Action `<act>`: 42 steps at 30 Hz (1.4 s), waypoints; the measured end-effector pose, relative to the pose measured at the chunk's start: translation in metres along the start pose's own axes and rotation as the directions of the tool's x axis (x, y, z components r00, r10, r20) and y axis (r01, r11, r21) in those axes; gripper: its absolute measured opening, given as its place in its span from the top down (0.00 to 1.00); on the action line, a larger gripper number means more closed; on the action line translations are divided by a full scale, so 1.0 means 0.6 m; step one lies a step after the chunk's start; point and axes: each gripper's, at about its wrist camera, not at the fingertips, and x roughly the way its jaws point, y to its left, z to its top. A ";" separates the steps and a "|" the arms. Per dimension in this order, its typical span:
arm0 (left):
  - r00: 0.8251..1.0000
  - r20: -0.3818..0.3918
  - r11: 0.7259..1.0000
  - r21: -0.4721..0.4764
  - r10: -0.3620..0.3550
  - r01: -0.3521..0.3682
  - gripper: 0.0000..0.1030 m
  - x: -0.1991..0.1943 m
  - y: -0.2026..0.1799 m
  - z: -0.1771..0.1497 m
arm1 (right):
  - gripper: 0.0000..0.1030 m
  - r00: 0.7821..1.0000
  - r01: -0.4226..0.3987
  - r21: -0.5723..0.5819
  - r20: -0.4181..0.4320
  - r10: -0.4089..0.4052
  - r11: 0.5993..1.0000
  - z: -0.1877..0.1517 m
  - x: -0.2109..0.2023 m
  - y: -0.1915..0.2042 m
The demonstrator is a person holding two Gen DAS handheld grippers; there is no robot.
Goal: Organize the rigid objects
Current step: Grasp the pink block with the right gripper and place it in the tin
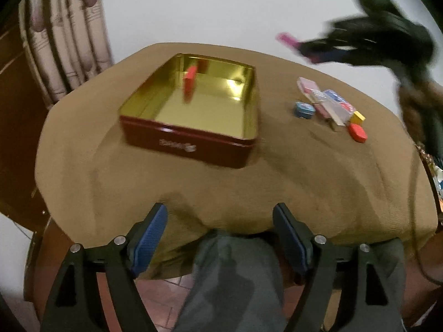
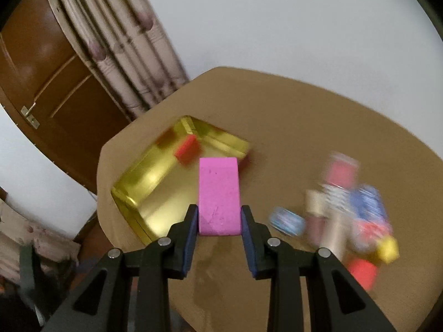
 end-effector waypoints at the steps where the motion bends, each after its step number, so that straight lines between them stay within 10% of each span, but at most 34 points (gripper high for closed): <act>1: 1.000 0.006 1.000 -0.001 0.004 -0.004 0.27 -0.002 0.010 -0.001 | 0.71 1.000 0.001 -0.002 -0.016 -0.001 1.000 0.011 0.027 0.013; 11: 1.000 0.028 1.000 -0.021 0.015 -0.014 0.24 0.000 0.047 -0.001 | 0.71 0.980 0.087 0.044 -0.182 -0.078 0.995 0.075 0.278 0.076; 26: 0.996 -0.090 0.996 -0.090 -0.013 0.005 0.24 0.034 0.057 -0.015 | 0.70 0.976 0.088 0.073 -0.206 -0.072 0.993 0.111 0.315 0.074; 36: 1.000 0.008 1.000 0.008 0.029 -0.029 0.24 0.007 0.026 -0.016 | 0.63 0.997 -0.041 0.092 0.069 0.035 0.995 0.070 0.140 0.023; 42: 1.000 0.014 0.993 0.114 -0.015 0.013 0.24 0.002 -0.027 -0.026 | 0.51 0.937 0.267 0.069 0.214 -0.276 0.961 -0.099 -0.051 -0.091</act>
